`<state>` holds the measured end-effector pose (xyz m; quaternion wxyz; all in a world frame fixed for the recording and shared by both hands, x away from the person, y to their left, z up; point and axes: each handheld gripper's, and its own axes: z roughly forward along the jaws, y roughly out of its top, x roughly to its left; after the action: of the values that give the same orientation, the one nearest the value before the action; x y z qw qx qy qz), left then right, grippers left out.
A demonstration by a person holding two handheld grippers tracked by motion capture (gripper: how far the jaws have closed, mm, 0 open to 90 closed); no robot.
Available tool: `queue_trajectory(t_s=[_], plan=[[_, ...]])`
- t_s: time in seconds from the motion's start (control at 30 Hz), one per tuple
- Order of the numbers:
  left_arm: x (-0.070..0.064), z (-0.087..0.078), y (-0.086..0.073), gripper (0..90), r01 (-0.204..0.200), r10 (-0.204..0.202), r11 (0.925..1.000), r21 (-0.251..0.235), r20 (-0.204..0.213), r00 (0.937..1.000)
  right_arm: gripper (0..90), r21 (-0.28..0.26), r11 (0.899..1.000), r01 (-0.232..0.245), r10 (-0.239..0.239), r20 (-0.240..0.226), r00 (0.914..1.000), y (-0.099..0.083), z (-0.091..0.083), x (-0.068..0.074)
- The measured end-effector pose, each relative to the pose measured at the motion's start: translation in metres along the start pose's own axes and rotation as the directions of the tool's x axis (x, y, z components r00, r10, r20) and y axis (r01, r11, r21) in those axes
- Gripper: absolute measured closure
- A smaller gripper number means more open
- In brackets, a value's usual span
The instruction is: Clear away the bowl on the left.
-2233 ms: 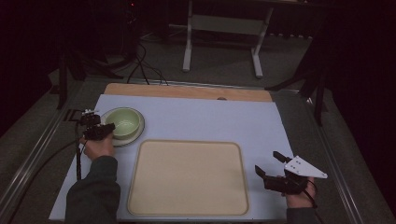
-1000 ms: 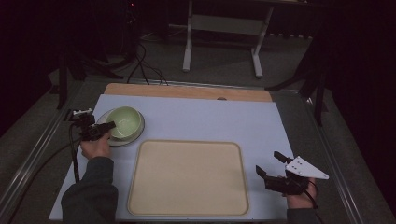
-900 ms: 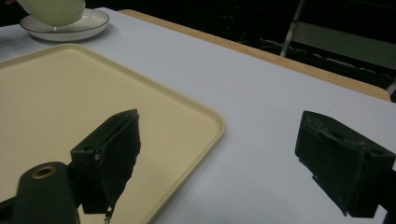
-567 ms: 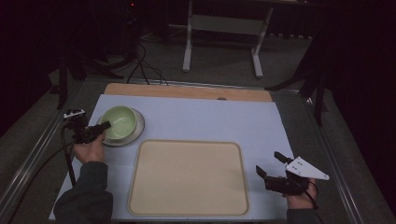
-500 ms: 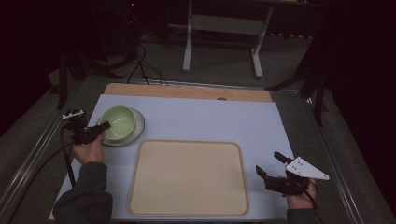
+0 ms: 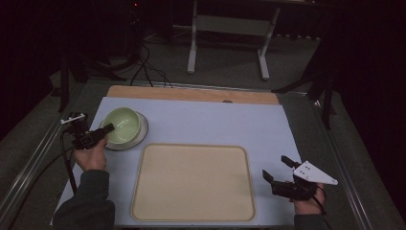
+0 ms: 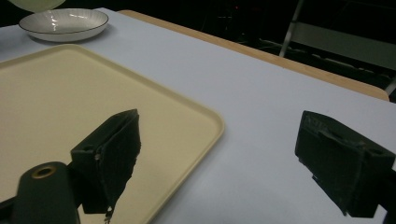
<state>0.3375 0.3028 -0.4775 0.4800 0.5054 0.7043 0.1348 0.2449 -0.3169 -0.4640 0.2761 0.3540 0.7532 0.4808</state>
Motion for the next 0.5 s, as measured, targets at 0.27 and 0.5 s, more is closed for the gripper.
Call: queue_trajectory(t_s=[0.27, 0.5], plan=[[-0.008, -0.005, -0.005, 82.3, -0.028, 0.028, 0.9996, -0.006, 0.034, 0.999, 13.7, -0.001, 1.0, -0.001, 0.001, -0.001, 1.0, 0.0, 0.0, 0.0], [-0.015, -0.011, -0.009, 82.4, -0.048, 0.049, 0.9986, -0.023, 0.041, 0.9979, 13.7, -0.002, 1.0, -0.001, 0.001, -0.001, 1.0, 0.0, 0.0, 0.001]])
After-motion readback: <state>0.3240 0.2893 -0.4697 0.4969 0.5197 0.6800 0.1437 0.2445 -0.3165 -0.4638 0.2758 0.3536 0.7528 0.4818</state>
